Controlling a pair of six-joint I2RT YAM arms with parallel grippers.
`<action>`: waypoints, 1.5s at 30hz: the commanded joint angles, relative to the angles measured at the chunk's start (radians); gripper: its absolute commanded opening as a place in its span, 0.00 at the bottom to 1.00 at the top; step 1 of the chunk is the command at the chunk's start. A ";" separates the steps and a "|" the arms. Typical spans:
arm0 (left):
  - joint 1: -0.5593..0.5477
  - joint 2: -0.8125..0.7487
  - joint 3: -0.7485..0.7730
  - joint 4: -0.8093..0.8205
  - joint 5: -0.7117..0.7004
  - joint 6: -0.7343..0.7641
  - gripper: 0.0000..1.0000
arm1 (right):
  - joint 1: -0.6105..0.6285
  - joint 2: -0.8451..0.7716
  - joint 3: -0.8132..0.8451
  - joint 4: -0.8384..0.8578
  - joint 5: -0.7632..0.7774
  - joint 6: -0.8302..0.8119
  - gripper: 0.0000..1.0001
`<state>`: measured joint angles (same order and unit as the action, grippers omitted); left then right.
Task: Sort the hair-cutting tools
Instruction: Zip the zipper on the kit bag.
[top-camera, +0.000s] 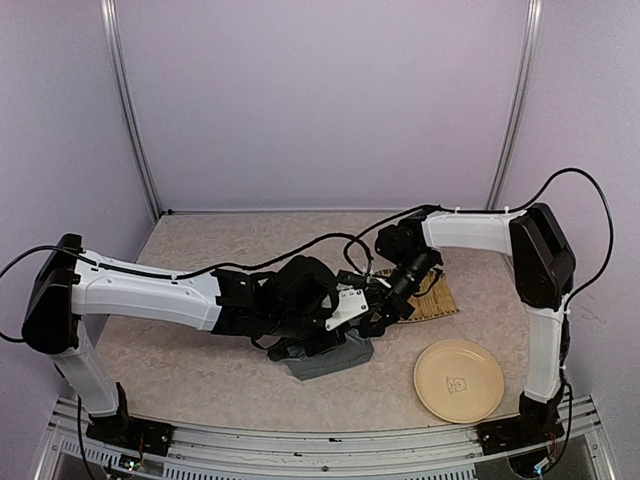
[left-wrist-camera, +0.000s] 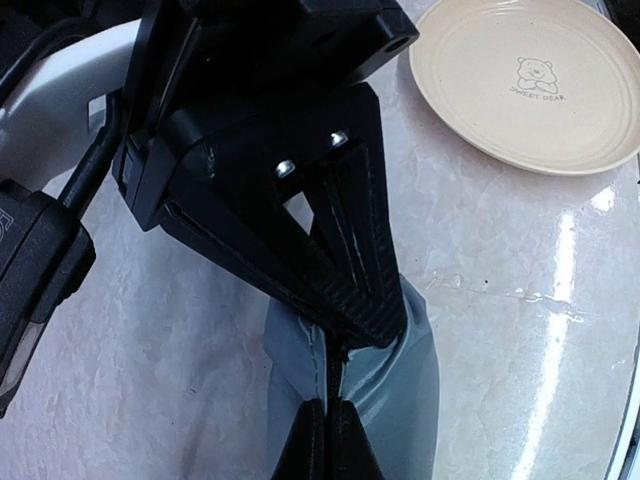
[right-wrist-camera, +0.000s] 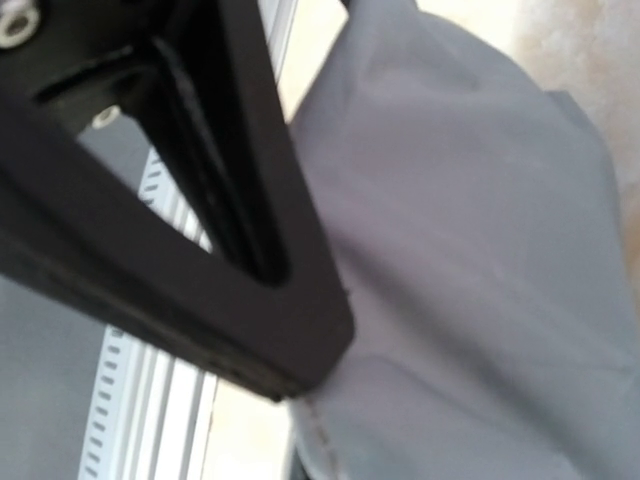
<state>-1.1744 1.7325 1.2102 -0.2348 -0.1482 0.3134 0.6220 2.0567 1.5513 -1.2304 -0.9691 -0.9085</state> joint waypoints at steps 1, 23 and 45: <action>0.013 -0.071 -0.013 -0.129 -0.098 0.040 0.00 | -0.073 -0.023 -0.047 -0.143 0.196 -0.028 0.00; 0.072 0.010 -0.124 0.335 0.195 -0.366 0.88 | -0.070 -0.061 -0.063 -0.118 -0.038 -0.014 0.00; 0.095 0.137 0.042 0.101 0.053 -0.179 0.22 | -0.067 -0.129 -0.143 -0.144 -0.218 0.000 0.00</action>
<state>-1.0874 1.8668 1.1957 -0.0204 0.1059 0.0509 0.5446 1.9850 1.4216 -1.3087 -1.0996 -0.8860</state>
